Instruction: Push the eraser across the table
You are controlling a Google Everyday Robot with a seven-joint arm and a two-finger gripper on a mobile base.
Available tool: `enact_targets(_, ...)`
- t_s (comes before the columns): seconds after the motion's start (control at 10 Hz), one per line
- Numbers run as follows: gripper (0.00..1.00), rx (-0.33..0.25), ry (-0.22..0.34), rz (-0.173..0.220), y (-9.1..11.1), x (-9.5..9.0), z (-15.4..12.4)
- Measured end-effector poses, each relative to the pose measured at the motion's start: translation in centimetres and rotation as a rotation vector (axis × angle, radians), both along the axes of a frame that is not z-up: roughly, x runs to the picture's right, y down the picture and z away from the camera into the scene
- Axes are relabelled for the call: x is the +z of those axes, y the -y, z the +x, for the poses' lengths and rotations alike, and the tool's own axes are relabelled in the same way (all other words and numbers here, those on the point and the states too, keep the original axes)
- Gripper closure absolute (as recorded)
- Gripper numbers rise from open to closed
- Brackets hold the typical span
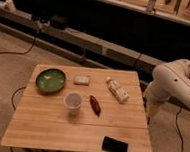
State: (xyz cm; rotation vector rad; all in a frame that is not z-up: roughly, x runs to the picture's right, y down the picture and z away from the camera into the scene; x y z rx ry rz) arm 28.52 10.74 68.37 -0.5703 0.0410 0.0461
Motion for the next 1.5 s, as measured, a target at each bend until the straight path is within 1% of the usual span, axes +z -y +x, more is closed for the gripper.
enact_targets(0.3,0.35,0.0,0.0,0.0,0.0,0.0,0.0)
enact_targets(0.5,0.35,0.006,0.01,-0.005,-0.3,-0.1,-0.2)
enact_targets(0.7,0.35,0.052,0.059,-0.099,-4.2,-1.2,-1.8)
enact_targets(0.8,0.35,0.071,0.076,-0.126,-5.3,-1.6,-2.3)
enact_targets(0.9,0.35,0.091,0.101,-0.159,-6.8,-2.3,-3.1)
enact_targets(1.0,0.37,0.105,0.116,-0.181,-8.2,-2.9,-3.4)
enact_targets(1.1,0.43,0.106,0.116,-0.195,-9.1,-3.2,-3.4)
enact_targets(1.2,0.53,0.096,0.101,-0.212,-10.3,-3.3,-3.1)
enact_targets(1.3,0.63,0.086,0.076,-0.233,-11.5,-3.4,-2.7)
enact_targets(1.4,0.75,0.081,0.038,-0.255,-12.9,-3.5,-2.0)
enact_targets(1.5,0.83,0.089,0.005,-0.265,-13.8,-3.5,-1.5)
